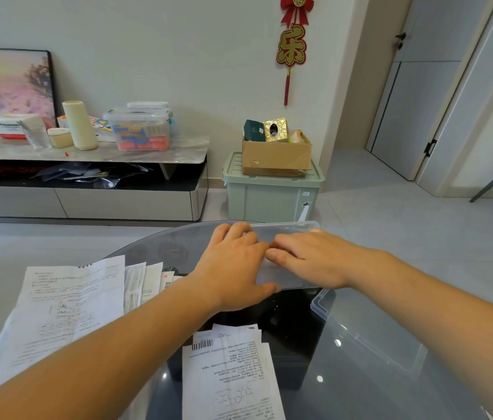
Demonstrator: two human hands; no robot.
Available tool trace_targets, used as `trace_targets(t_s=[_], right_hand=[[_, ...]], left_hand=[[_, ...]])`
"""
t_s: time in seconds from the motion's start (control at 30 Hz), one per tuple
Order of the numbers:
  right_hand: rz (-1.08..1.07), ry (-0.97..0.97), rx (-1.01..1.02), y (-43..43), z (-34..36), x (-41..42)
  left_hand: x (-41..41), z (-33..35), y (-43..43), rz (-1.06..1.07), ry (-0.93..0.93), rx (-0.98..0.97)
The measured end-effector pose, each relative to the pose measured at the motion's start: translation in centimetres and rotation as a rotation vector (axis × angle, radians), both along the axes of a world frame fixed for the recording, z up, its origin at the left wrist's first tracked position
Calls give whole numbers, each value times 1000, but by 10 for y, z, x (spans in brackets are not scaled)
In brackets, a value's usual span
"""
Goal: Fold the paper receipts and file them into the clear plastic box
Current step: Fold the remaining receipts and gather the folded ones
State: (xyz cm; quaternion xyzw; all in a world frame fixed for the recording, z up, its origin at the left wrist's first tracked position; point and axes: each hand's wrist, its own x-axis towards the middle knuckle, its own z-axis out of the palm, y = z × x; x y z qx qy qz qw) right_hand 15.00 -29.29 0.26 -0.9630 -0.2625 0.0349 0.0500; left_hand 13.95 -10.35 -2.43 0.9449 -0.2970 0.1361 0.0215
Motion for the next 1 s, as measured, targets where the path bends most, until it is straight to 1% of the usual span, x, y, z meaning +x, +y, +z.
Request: trace_targets(t_s=[0.1, 0.17, 0.3, 0.4, 0.5, 0.57, 0.63, 0.7, 0.77, 0.9, 1.0], right_hand=[[45, -42, -108, -1, -1, -4], [47, -42, -143, -2, 0, -4], [31, 44, -140, -1, 0, 1], [23, 70, -136, -2, 0, 4], [26, -32, -108, -3, -3, -1], [22, -115, -137, -5, -4, -4], [13, -146, -155, -8, -5, -7], [16, -133, -157, -10, -5, -8], [17, -101, -168, -11, -6, -5], [16, -7, -113, -6, -4, 4], [5, 26, -91, -4, -1, 10]], left_hand=[[1, 1, -3, 9, 18, 27], [1, 2, -4, 12, 37, 25], [2, 2, -1, 1, 98, 20], [4, 1, 1, -17, 87, 20], [6, 1, 0, -15, 49, 90], [8, 2, -2, -10, 27, 139], [10, 5, -4, -5, 32, 184], [11, 8, -6, 1, 53, 211], [11, 9, -7, 5, 69, 205], [10, 4, -5, 0, 64, 93], [9, 1, -4, -9, 43, 56]])
